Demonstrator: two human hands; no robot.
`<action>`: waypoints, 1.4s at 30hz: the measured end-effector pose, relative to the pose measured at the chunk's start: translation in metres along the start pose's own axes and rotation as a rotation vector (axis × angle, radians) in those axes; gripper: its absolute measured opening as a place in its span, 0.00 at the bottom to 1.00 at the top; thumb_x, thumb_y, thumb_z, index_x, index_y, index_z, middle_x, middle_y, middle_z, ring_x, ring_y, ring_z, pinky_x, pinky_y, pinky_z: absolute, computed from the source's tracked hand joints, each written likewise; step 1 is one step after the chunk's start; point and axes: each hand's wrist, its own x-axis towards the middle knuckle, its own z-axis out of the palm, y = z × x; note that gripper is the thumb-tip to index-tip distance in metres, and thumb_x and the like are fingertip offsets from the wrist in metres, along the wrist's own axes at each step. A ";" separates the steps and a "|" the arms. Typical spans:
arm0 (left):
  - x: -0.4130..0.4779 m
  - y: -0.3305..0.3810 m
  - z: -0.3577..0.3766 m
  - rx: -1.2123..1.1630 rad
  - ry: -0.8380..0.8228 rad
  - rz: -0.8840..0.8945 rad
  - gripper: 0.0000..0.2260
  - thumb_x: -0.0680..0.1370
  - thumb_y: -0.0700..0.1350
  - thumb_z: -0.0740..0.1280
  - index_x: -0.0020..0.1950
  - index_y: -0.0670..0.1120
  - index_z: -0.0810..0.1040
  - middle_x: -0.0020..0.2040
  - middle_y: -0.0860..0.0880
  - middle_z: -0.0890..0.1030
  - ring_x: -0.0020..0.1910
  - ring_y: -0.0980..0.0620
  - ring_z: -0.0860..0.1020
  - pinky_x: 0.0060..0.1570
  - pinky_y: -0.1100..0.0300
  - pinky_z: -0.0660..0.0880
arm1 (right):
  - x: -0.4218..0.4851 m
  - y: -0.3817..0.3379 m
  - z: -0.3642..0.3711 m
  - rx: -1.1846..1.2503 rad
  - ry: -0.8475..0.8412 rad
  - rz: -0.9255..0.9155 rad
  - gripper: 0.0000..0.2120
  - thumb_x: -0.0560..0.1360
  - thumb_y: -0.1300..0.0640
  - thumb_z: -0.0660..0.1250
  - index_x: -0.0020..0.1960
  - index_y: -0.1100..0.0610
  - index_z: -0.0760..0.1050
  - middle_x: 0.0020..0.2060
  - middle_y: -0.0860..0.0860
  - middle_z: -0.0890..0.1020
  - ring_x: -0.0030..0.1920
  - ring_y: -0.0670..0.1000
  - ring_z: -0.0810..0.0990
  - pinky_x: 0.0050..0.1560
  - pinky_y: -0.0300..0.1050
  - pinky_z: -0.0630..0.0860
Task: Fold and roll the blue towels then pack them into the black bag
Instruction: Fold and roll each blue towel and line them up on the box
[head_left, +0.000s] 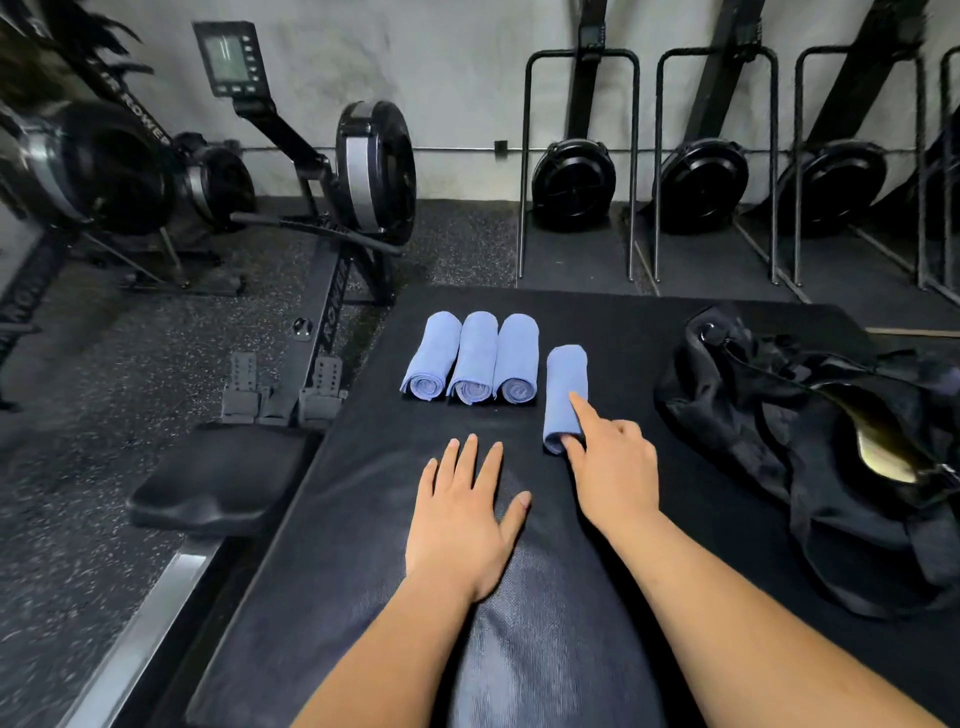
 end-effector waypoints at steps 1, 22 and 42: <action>0.001 0.000 0.000 -0.001 0.006 0.002 0.34 0.83 0.70 0.40 0.86 0.57 0.46 0.87 0.50 0.46 0.85 0.50 0.40 0.83 0.47 0.42 | 0.007 0.000 0.002 -0.008 -0.001 -0.001 0.26 0.85 0.48 0.63 0.82 0.44 0.62 0.57 0.51 0.82 0.64 0.56 0.73 0.63 0.55 0.70; 0.003 0.000 -0.001 0.002 0.040 0.013 0.33 0.84 0.70 0.43 0.86 0.57 0.51 0.87 0.51 0.49 0.85 0.51 0.43 0.83 0.48 0.44 | 0.081 -0.003 0.021 0.019 -0.139 -0.005 0.27 0.87 0.51 0.56 0.83 0.43 0.52 0.59 0.51 0.80 0.68 0.57 0.69 0.62 0.56 0.70; 0.000 -0.002 -0.001 -0.033 0.001 -0.014 0.35 0.82 0.71 0.42 0.86 0.57 0.48 0.87 0.50 0.48 0.85 0.50 0.42 0.83 0.47 0.43 | 0.038 -0.007 -0.005 -0.013 -0.200 -0.068 0.31 0.85 0.47 0.60 0.84 0.42 0.50 0.72 0.50 0.72 0.73 0.59 0.65 0.65 0.59 0.72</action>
